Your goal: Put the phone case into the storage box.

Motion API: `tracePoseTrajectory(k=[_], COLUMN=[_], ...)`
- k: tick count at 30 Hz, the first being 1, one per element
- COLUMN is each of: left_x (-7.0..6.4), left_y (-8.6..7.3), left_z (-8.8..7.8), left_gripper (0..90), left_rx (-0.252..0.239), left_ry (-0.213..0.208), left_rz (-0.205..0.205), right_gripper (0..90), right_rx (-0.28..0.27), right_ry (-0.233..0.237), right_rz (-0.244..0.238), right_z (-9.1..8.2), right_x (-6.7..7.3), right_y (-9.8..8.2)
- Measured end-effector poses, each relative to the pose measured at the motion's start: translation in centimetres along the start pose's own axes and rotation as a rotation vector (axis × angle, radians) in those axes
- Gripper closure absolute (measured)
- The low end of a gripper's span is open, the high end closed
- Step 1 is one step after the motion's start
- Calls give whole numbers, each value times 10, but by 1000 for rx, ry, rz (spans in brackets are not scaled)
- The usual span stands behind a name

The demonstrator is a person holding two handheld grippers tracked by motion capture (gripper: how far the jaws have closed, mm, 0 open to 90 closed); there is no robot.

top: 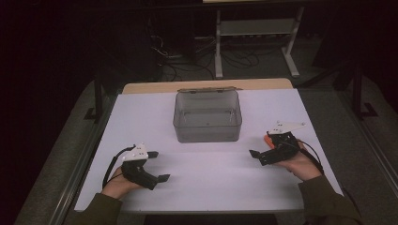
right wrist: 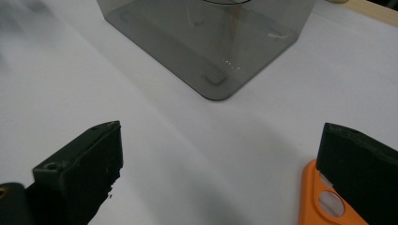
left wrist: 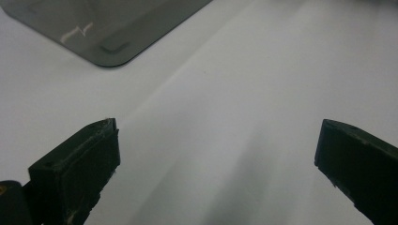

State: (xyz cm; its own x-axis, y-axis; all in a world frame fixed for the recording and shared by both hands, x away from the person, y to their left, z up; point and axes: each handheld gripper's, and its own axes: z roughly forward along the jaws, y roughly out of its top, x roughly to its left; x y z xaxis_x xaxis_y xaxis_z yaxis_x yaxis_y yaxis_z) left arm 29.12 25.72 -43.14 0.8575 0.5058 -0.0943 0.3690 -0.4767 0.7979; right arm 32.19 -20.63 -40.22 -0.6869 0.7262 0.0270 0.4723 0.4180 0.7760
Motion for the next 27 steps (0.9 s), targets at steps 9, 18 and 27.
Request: tracePoseTrajectory(k=[9, 18, 27], left_x=[0, 0, 1], left_y=[0, 0, 0], left_z=[0, 0, 0], left_gripper=[0, 0, 0], left_rx=[-1, 0, -2], left_ry=[0, -2, -2], left_rz=[0, -1, -1], right_gripper=[5, 5, 5], right_rx=[13, 25, 41], right_ry=[-36, -69, -99], right_rz=[7, 28, 43], right_z=[-3, -8, -14], right_x=[-8, -18, -27], right_y=[-1, -5, -9])
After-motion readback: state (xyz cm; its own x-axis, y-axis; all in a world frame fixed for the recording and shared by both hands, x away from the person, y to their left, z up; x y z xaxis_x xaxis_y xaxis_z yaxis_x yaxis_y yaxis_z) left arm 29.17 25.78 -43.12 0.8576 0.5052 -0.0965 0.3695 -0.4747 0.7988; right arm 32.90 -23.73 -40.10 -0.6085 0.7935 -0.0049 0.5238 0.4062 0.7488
